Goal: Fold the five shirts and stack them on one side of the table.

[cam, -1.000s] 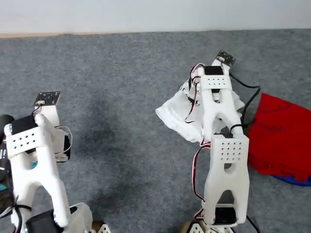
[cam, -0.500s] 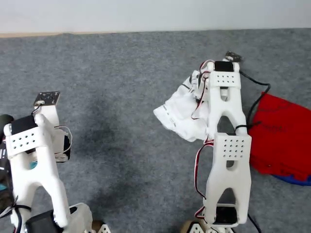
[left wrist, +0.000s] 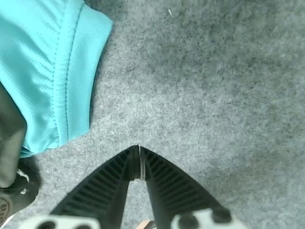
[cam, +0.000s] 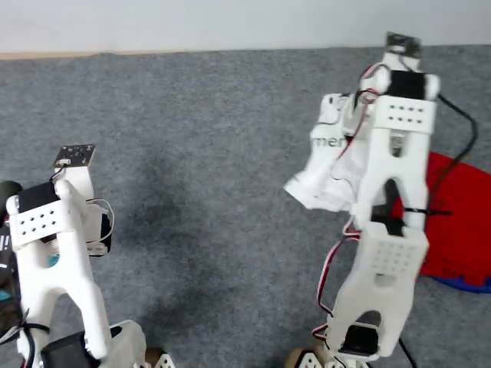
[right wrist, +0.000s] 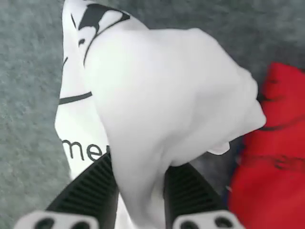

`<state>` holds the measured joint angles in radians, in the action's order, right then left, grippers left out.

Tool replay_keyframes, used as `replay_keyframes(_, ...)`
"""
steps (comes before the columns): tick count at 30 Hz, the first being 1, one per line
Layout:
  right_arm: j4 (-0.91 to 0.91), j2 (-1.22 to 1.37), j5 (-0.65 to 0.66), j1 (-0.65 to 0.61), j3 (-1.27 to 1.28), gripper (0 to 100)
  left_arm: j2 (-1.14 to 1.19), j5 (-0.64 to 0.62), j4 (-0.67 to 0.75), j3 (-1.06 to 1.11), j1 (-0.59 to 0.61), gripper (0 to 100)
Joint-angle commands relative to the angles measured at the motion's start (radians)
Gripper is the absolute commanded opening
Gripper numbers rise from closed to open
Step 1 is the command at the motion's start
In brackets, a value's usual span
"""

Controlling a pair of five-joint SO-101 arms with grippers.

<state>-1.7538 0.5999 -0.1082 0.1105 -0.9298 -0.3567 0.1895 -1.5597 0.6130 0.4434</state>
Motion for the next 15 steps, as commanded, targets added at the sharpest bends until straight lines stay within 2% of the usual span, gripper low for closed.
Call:
replay_keyframes(1, -0.044, -0.216, 0.083, 0.064, 0.091, 0.8, -0.025, -0.002, 0.014, -0.01, -0.002, 1)
replay_keyframes(7, -0.041, -0.371, 0.203, 0.177, 0.253, 0.8, -0.023, -0.002, 0.034, -0.007, -0.005, 1)
replay_keyframes(15, -0.038, -0.371, 0.338, 0.334, 0.262, 0.9, -0.023, -0.002, 0.034, -0.012, -0.006, 1)
